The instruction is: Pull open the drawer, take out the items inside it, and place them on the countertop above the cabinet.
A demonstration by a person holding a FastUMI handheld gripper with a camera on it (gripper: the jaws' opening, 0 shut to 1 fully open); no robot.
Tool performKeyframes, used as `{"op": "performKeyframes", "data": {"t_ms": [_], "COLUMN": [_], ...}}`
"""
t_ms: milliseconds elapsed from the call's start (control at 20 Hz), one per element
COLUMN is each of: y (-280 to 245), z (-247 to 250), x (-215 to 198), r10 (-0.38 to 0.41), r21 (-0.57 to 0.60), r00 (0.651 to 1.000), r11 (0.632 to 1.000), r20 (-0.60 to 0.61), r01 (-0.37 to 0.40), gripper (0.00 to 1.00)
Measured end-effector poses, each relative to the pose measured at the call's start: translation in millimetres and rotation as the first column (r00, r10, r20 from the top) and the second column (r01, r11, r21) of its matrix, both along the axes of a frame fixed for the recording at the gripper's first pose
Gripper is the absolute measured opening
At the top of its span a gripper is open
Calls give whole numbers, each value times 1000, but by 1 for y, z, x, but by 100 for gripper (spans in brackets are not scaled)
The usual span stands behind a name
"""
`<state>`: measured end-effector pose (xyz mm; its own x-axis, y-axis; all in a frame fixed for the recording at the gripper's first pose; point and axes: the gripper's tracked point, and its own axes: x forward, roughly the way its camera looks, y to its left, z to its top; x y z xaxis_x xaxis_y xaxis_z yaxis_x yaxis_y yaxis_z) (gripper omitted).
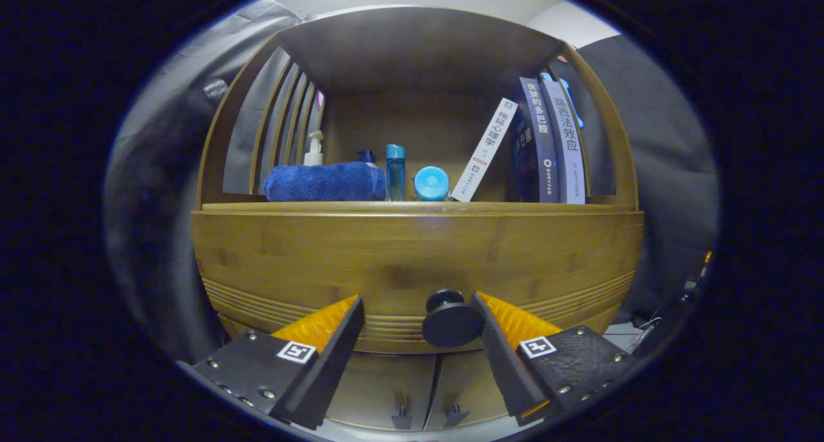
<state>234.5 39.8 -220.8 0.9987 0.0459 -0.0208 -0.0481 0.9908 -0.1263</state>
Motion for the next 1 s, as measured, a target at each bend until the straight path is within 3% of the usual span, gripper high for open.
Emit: {"op": "performKeyframes", "data": {"t_ms": [200,300,500,750,1000], "y": [-1,-4,-2,2,-8], "z": [-3,-14,-14,-7,64], "x": [3,0,-8,-9,-49], "r10": [-13,-37,-6,22,30], "r21": [-25,-53,-62,-2,-42], "r00": [1000,994,977,966,982], "r11": [1000,998,998,1000,998], "r20": [-25,-100,-213,-259,-184], "r01": [13,32,-7,-24,-38], "gripper": [99,99,99,99,99]}}
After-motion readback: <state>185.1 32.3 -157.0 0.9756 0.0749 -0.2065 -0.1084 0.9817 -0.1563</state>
